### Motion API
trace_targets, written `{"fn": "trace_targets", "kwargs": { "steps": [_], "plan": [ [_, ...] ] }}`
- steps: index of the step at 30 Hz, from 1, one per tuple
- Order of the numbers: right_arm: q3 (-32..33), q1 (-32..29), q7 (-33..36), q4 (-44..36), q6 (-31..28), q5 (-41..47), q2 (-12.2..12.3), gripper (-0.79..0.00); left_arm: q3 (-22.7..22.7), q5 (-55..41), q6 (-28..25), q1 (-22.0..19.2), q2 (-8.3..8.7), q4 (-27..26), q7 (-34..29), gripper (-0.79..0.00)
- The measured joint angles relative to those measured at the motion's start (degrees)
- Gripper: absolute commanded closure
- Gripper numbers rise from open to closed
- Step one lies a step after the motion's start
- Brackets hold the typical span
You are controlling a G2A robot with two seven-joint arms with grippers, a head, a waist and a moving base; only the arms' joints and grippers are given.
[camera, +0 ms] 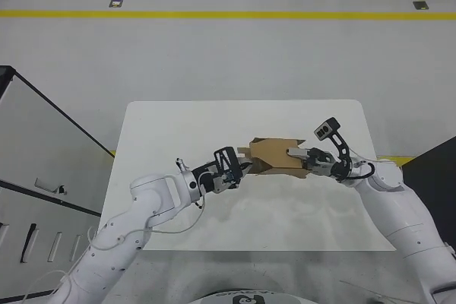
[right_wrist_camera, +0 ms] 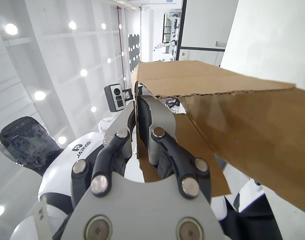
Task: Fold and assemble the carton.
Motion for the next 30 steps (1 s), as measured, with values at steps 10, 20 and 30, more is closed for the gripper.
{"fn": "trace_targets", "kwargs": {
  "steps": [10, 20, 30],
  "plan": [
    [0.84, -0.28, 5.08, -0.21, -1.06, -0.19, -0.16, 0.000, -0.98, -0.35, 0.23, 0.65, 0.20, 0.34, 0.81, 0.000],
    [0.17, 0.04, 7.51, -0.68, -0.57, -3.50, -0.41, 0.000, 0.85, -1.17, 0.08, -0.50, -0.13, 0.70, 0.84, 0.000],
    [0.88, 0.43, 11.65, -0.32, -0.65, -5.11, -0.28, 0.000, 0.79, -1.22, -0.01, -0.62, -0.09, 0.98, 1.02, 0.000]
  ]
}}
